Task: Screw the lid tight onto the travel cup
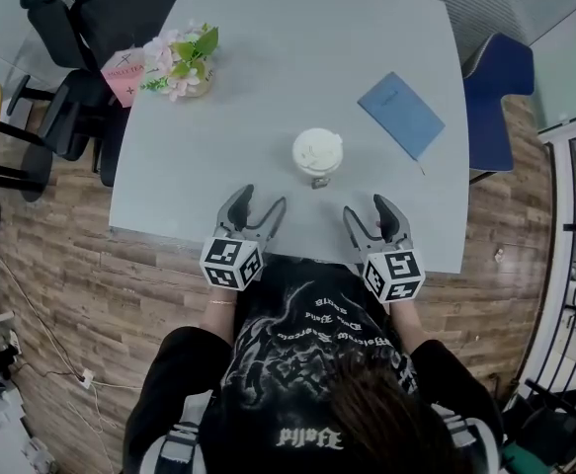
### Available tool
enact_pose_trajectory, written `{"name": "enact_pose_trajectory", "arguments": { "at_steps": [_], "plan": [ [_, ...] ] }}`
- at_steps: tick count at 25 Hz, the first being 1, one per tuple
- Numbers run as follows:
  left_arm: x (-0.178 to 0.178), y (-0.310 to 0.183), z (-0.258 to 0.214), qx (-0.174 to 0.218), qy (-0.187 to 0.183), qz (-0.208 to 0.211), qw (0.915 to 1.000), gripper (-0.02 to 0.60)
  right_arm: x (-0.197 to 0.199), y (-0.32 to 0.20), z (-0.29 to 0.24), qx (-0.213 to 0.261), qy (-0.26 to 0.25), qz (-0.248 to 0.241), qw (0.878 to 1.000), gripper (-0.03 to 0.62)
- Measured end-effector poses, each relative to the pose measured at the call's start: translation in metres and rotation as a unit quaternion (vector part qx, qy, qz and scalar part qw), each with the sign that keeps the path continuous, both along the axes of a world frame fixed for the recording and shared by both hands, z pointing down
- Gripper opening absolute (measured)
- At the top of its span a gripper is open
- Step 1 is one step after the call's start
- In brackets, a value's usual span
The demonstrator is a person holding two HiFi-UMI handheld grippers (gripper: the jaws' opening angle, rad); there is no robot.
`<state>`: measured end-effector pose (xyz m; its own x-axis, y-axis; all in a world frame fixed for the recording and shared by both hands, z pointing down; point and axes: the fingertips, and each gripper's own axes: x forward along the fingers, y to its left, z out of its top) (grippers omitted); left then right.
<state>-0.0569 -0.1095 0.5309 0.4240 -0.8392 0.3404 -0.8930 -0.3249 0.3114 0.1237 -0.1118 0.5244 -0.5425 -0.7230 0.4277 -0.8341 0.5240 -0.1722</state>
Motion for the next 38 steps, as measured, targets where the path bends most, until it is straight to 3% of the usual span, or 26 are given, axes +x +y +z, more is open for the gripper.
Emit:
{"name": "enact_pose_trajectory", "arguments": {
  "at_steps": [5, 11, 13, 17, 25, 38],
  "plan": [
    [0.003, -0.005, -0.009, 0.010, 0.002, 0.001, 0.9999, 0.204, -0.004, -0.007, -0.008, 0.016, 0.002, 0.002, 1.000, 0.159],
    [0.006, -0.010, -0.011, 0.009, 0.001, 0.013, 0.9999, 0.040, -0.005, -0.015, -0.010, 0.023, 0.002, 0.015, 1.000, 0.066],
    [0.009, -0.012, -0.013, 0.011, -0.003, 0.021, 0.9997, 0.032, -0.004, -0.017, -0.010, 0.024, -0.002, 0.022, 0.999, 0.008],
    [0.012, -0.017, -0.011, 0.008, -0.028, 0.035, 0.9990, 0.021, -0.008, -0.016, -0.009, 0.006, -0.036, 0.025, 0.999, 0.008],
    [0.019, -0.021, -0.021, 0.014, -0.038, 0.059, 0.9974, 0.020, -0.010, -0.013, -0.006, -0.005, -0.050, 0.034, 0.998, 0.006],
    [0.017, -0.023, -0.022, 0.010, -0.018, 0.076, 0.9969, 0.020, -0.017, -0.012, -0.007, -0.003, -0.040, 0.035, 0.999, 0.005]
  ]
}}
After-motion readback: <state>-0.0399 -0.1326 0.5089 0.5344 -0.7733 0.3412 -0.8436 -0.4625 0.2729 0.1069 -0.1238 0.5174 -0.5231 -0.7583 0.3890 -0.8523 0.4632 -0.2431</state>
